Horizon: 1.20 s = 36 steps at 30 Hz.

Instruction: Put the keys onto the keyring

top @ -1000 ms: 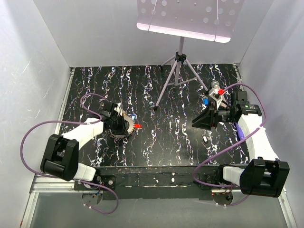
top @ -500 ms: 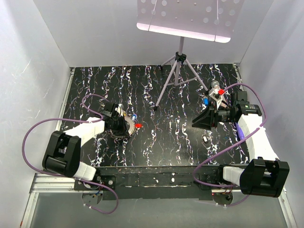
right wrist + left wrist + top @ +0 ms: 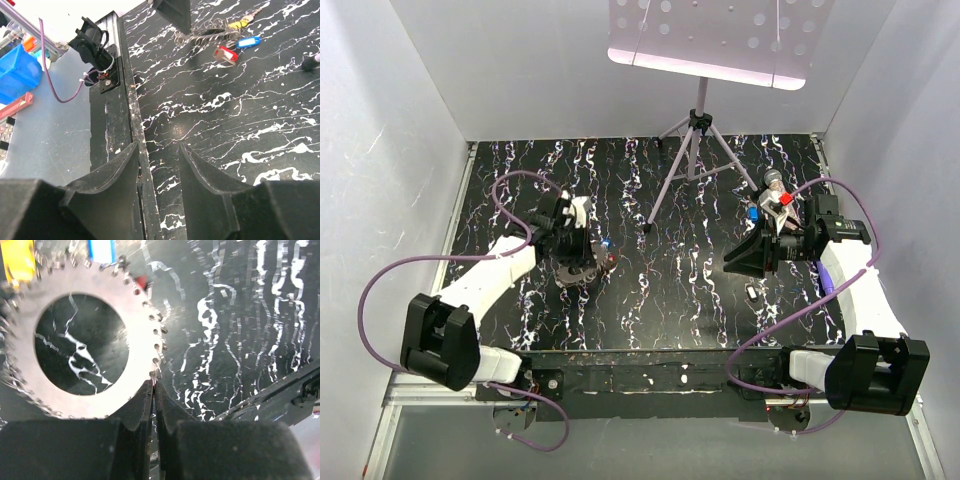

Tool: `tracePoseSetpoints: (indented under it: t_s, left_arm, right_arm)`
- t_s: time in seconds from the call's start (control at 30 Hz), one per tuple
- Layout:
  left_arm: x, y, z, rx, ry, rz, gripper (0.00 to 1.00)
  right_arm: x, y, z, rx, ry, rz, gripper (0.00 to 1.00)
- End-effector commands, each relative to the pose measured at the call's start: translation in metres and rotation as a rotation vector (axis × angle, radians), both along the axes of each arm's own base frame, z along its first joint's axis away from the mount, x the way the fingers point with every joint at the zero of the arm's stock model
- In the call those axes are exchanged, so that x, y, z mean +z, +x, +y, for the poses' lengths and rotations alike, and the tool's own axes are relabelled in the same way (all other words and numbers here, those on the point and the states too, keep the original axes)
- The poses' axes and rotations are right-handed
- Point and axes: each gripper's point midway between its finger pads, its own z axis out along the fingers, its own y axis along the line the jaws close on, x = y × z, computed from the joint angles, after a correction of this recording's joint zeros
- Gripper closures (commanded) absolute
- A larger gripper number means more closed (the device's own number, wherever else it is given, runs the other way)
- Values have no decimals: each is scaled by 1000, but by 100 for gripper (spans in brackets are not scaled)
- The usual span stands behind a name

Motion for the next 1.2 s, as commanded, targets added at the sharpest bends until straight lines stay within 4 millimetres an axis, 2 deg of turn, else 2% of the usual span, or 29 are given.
tracePoseSetpoints:
  t_s: [0.0, 0.1, 0.13, 0.17, 0.2, 0.27, 0.37, 0.43, 0.6, 0.77, 0.9, 1.17]
  left_arm:
    - [58, -5, -19, -223, 26, -143, 100]
    - [88, -8, -36, -364, 57, -232, 100]
    - [99, -10, -43, -413, 59, -264, 100]
    - [106, -14, -51, -483, 68, -290, 100]
    - [115, -19, -59, -538, 71, -315, 100]
    - [127, -28, -74, -644, 80, -354, 100]
    - [139, -41, -90, -759, 100, -399, 100]
    - [143, -49, -100, -816, 109, -423, 100]
    - [156, -65, -118, -877, 82, -495, 100]
    - [181, -83, -135, -896, -37, -608, 100]
    - [197, -96, -142, -896, -153, -713, 100]
    - [207, -110, -148, -909, -282, -805, 100]
  right_arm:
    - [11, -15, 8, 66, 49, -76, 53]
    - [17, -21, 11, 118, 42, -158, 53]
    - [22, -28, 16, 164, 46, -175, 53]
    - [31, -27, 18, 199, 47, -291, 51]
    - [35, -26, 21, 211, 54, -283, 51]
    - [41, -24, 26, 263, 31, -339, 50]
    - [50, -32, 39, 372, -4, -441, 46]
    - [60, -33, 49, 409, -3, -445, 46]
    - [65, -32, 74, 465, -34, -465, 48]
    - [58, -45, 93, 502, -40, -454, 48]
    - [63, -58, 98, 534, 16, -411, 50]
    - [63, -58, 108, 547, 10, -373, 54]
